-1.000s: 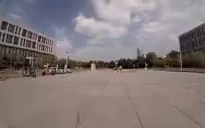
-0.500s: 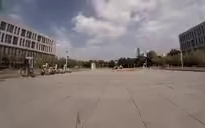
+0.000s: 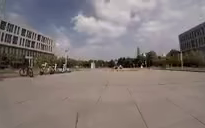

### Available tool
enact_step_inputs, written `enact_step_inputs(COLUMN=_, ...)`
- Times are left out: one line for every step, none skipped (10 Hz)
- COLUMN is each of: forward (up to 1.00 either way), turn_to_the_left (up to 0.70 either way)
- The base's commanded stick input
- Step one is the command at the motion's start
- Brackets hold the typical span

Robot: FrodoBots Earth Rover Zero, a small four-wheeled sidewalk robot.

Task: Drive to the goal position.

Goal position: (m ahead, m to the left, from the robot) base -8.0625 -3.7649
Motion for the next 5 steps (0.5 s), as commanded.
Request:
enact_step_inputs(forward=0.23, turn_to_the_left=0.00)
enact_step_inputs(forward=0.23, turn_to_the_left=0.00)
enact_step_inputs(forward=0.23, turn_to_the_left=0.00)
enact_step_inputs(forward=0.23, turn_to_the_left=0.00)
enact_step_inputs(forward=0.23, turn_to_the_left=0.00)
